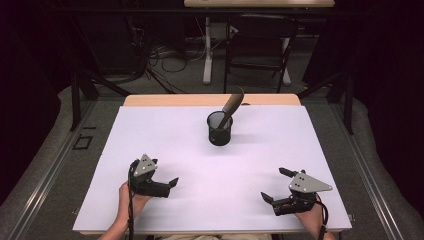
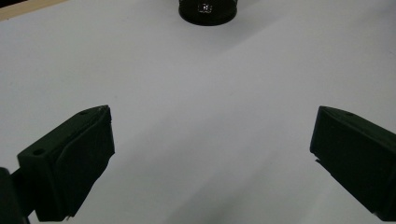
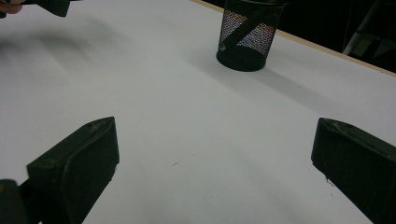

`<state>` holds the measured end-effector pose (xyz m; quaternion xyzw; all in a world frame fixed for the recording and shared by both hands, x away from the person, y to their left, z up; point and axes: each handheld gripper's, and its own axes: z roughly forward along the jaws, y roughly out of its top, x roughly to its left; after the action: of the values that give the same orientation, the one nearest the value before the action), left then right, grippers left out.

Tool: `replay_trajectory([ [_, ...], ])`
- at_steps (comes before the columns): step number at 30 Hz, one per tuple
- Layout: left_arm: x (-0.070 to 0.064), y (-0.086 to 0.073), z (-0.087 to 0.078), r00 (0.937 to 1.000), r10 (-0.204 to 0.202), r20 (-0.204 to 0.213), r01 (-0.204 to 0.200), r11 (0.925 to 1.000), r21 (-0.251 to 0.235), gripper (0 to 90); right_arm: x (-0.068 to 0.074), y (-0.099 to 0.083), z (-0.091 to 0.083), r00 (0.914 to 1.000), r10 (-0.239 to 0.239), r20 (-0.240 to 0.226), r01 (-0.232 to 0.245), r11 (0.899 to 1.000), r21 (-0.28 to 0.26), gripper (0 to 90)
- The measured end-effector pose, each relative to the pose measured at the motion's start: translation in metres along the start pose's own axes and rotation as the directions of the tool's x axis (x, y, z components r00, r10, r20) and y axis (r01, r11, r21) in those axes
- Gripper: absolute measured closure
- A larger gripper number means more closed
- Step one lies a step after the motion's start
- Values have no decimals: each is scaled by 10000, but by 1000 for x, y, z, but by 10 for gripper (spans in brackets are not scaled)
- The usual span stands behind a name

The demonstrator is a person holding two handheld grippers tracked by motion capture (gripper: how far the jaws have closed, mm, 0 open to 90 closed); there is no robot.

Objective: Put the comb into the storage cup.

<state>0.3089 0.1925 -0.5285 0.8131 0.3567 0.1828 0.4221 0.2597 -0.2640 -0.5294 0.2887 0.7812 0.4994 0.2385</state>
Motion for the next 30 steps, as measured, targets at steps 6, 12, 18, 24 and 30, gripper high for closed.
replay_trajectory([
  [6, -5, -7, -6, 10000, -50, -17, 49, 9998, -205, 0, 0, 0, 0, 10000, 10, -48, -10, 10000, 41, 4],
  [12, -10, -16, -14, 9999, -146, -42, 144, 9991, -397, 0, 1, 0, 1, 9999, 54, -85, -53, 10000, 57, 4],
  [18, -15, -22, -21, 9999, -83, -110, 77, 9987, -512, 0, 1, 0, 1, 9999, 98, -89, -97, 9999, 82, 4],
  [24, -19, -27, -28, 9996, -141, -253, 118, 9962, -869, 0, 1, -1, 1, 9999, 82, -89, -81, 9999, 75, 4],
  [30, -23, -34, -31, 9995, -43, -325, 19, 9974, -724, 0, 1, -1, 0, 9999, 90, -69, -90, 9999, 52, 4],
])
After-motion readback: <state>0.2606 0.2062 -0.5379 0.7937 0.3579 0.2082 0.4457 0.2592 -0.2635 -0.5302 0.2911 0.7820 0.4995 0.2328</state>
